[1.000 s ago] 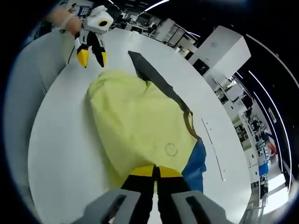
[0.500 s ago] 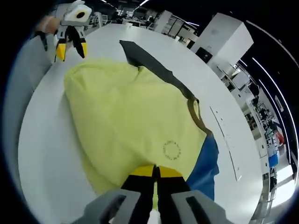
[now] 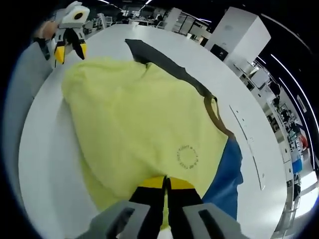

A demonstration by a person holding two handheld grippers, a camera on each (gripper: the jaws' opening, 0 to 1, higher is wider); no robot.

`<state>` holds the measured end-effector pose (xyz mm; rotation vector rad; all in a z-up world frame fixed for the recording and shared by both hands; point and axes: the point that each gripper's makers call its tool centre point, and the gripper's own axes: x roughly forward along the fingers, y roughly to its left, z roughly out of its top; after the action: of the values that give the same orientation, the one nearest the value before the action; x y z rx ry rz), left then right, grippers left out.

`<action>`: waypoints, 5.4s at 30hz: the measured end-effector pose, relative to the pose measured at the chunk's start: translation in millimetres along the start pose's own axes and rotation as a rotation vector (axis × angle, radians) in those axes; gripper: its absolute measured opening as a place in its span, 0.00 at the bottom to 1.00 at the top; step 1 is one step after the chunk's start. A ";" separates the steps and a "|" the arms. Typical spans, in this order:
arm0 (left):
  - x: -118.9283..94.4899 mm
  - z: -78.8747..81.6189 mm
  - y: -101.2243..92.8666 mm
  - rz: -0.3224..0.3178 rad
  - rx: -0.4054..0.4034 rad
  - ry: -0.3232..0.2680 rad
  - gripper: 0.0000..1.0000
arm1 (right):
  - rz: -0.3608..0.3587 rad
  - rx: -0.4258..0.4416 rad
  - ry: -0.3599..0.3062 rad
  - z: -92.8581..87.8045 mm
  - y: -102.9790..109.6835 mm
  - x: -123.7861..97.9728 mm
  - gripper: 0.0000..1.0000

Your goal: Fold the garment on the visible template until the final outline fits inside the template.

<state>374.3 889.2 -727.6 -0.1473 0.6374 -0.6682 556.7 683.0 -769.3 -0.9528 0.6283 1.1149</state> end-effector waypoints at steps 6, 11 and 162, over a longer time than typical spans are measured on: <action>-1.1 -0.2 -0.1 0.001 -0.006 -0.005 0.31 | 0.013 0.023 -0.002 0.2 0.0 1.0 0.00; -1.5 -1.2 -1.5 -0.002 -0.007 -0.007 0.31 | 0.004 0.074 -0.018 2.3 -1.9 -3.0 0.00; 24.6 50.6 6.7 0.056 0.102 -0.024 0.00 | 0.111 0.984 -0.243 -73.5 161.1 -128.6 0.00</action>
<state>422.7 875.7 -701.7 -0.0422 0.5815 -0.6428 364.0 581.2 -749.4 0.0614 0.9019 0.8333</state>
